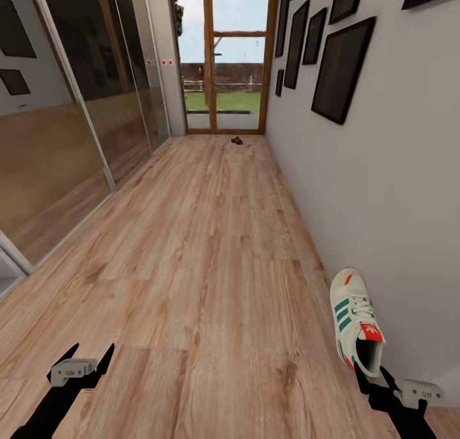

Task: Pick up the two gym shoes and the two sandals from the corridor floor and place them onto the hallstand (shoe rack) in the corridor, making sure they are on the rack and not on the floor. Arrange them so the two gym shoes are next to each other and the two sandals are next to each other.

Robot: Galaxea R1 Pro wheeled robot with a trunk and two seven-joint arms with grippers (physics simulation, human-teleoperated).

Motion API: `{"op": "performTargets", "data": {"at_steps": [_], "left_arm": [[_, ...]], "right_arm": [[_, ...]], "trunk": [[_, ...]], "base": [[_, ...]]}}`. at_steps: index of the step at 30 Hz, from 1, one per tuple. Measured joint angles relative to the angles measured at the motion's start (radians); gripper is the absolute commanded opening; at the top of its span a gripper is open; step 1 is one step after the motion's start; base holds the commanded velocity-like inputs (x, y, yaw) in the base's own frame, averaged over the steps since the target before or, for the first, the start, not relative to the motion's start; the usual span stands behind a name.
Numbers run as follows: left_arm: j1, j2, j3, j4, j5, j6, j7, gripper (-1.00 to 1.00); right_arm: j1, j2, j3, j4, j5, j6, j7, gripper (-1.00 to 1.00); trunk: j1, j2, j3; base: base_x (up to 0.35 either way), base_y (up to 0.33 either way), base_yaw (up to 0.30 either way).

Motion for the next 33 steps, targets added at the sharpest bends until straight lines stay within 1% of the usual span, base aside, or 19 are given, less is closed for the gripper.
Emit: {"op": "performTargets", "data": {"at_steps": [4, 9, 12, 15, 16, 20, 24, 33], "left_arm": [[0.0, 0.0, 0.0, 0.0, 0.0, 0.0, 0.0, 1.0], [0.0, 0.0, 0.0, 0.0, 0.0, 0.001, 0.0, 1.0], [-0.001, 0.0, 0.0, 0.0, 0.0, 0.003, 0.0, 1.0], [-0.001, 0.0, -0.001, 0.0, -0.001, 0.005, 0.004, 1.0], [-0.001, 0.0, -0.001, 0.0, -0.001, 0.005, 0.005, 1.0], [-0.001, 0.001, -0.001, -0.001, 0.0, 0.007, 0.012, 1.0], [-0.002, 0.0, -0.001, -0.002, 0.0, 0.007, 0.014, 1.0], [-0.002, -0.001, -0.001, -0.003, -0.001, 0.008, 0.016, 1.0]], "right_arm": [[0.0, 0.0, 0.0, 0.0, 0.0, 0.0, -0.001, -1.0], [-0.001, 0.001, 0.001, 0.001, 0.004, 0.002, -0.022, -1.0], [-0.002, 0.001, 0.004, 0.002, 0.016, 0.004, -0.036, -1.0], [-0.004, 0.001, 0.018, 0.006, 0.052, 0.014, -0.059, -1.0], [-0.005, 0.001, 0.018, 0.006, 0.052, 0.014, -0.059, -1.0], [-0.007, 0.001, 0.046, 0.011, 0.094, 0.033, -0.093, -1.0], [-0.007, 0.001, 0.059, 0.012, 0.109, 0.041, -0.109, -1.0], [-0.008, 0.001, 0.071, 0.014, 0.116, 0.047, -0.122, -1.0]], "trunk": [[0.0, 0.0, -0.001], [0.0, 0.0, -0.001], [0.0, 0.0, -0.002], [0.0, 0.0, -0.002], [0.0, 0.0, -0.002], [0.0, 0.0, -0.002], [0.0, 0.0, -0.002], [0.0, 0.0, -0.002]], "base": [[0.322, 0.0, -0.001], [0.325, 0.0, 0.0], [0.326, 0.0, 0.0], [0.326, 0.0, 0.0], [0.327, 0.0, 0.0], [0.328, 0.0, 0.0], [0.328, 0.0, 0.0], [0.328, 0.0, 0.0]]}}
